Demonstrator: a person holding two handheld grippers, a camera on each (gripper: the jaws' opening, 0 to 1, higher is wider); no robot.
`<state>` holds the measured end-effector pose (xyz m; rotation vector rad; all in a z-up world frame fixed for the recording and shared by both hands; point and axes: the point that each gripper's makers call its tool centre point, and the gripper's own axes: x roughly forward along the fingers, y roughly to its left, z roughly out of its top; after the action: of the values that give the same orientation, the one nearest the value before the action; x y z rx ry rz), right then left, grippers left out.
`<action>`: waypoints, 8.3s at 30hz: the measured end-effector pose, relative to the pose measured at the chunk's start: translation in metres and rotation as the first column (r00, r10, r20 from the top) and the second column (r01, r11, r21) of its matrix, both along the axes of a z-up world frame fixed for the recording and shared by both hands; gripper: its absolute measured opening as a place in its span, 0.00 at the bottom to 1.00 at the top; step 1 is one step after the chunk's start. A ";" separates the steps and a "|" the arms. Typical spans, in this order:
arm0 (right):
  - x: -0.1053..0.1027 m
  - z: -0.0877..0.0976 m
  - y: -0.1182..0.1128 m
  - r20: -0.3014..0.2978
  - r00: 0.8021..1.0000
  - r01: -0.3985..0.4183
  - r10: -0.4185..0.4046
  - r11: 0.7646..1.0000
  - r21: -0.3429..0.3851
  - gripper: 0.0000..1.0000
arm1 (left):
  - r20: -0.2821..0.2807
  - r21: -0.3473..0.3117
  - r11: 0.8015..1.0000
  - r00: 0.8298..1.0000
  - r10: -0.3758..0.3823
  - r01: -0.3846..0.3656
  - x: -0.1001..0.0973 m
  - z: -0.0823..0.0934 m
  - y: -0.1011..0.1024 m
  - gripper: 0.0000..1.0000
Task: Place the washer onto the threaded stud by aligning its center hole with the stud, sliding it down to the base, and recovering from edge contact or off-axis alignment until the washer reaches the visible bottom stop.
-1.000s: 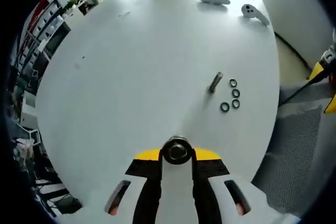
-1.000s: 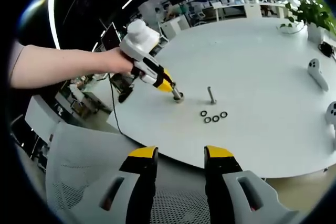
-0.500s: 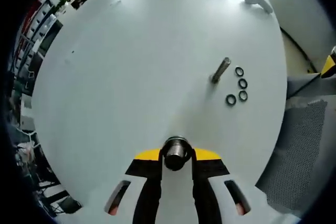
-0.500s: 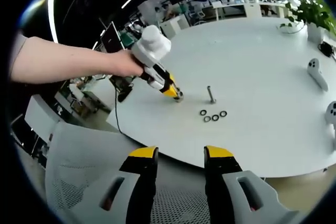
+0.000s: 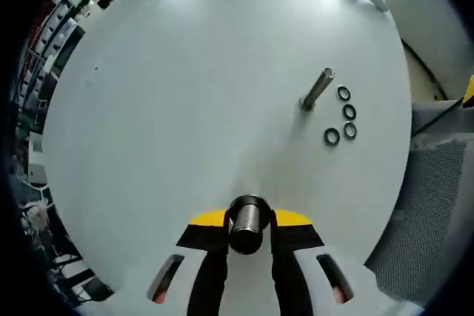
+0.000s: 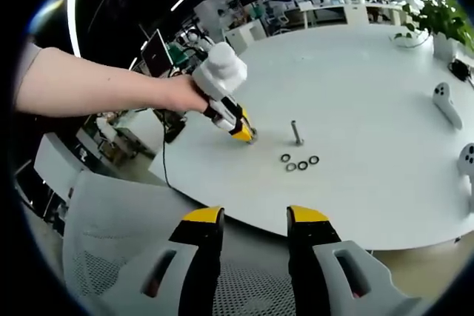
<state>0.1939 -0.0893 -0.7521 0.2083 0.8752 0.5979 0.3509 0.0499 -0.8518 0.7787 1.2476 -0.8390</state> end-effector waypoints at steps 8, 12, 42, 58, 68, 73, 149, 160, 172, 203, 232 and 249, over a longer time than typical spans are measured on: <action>0.001 0.001 -0.001 0.004 1.000 0.009 -0.009 1.000 0.000 0.36 | 0.007 -0.045 0.998 0.999 0.039 -0.039 0.000 0.000 0.002 0.21; 0.001 0.000 -0.001 0.002 1.000 0.010 -0.010 1.000 -0.002 0.36 | 0.037 -0.078 0.995 0.998 0.059 -0.056 0.000 0.006 0.002 0.24; 0.005 0.006 -0.008 0.060 0.998 0.024 -0.022 0.999 -0.030 0.39 | 0.134 -0.557 0.783 0.900 0.416 -0.279 -0.062 0.097 0.073 0.29; 0.004 0.002 -0.013 0.047 0.999 0.020 -0.016 0.996 -0.085 0.39 | 0.150 -0.659 0.695 0.854 0.498 -0.289 -0.111 0.148 0.104 0.30; 0.007 0.005 -0.018 0.063 0.996 0.063 -0.059 0.995 -0.076 0.39 | 0.167 -0.692 0.671 0.844 0.509 -0.268 -0.140 0.154 0.104 0.30; 0.009 0.006 -0.020 0.074 0.995 0.073 -0.068 0.995 -0.069 0.39 | 0.123 -0.724 0.616 0.821 0.558 -0.310 -0.146 0.155 0.110 0.30; 0.084 -0.053 -0.024 -0.019 0.983 -0.177 0.183 0.912 -0.369 0.33 | 0.211 -0.632 0.722 0.833 0.511 -0.282 -0.160 0.132 0.113 0.25; 0.110 -0.086 -0.032 -0.100 0.971 -0.239 0.218 0.852 -0.465 0.32 | 0.187 -0.625 0.718 0.834 0.519 -0.307 -0.162 0.127 0.115 0.26; 0.124 -0.104 -0.019 -0.163 0.948 -0.318 0.273 0.802 -0.506 0.31 | 0.167 -0.644 0.696 0.828 0.535 -0.320 -0.159 0.128 0.115 0.24; 0.136 -0.125 -0.011 -0.295 0.861 -0.508 0.414 0.666 -0.547 0.23 | 0.149 -0.617 0.706 0.829 0.539 -0.348 -0.161 0.122 0.117 0.23; 0.136 -0.127 -0.007 -0.376 0.822 -0.567 0.427 0.565 -0.599 0.14 | 0.149 -0.627 0.701 0.831 0.536 -0.340 -0.160 0.124 0.117 0.20; 0.136 -0.126 -0.008 -0.321 0.858 -0.511 0.400 0.607 -0.609 0.14 | 0.159 -0.640 0.696 0.830 0.534 -0.325 -0.159 0.126 0.115 0.20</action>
<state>0.3302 -0.0975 -0.8785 -0.6839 1.2619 0.7006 0.1923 0.1651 -0.7254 0.0800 0.7370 -0.6056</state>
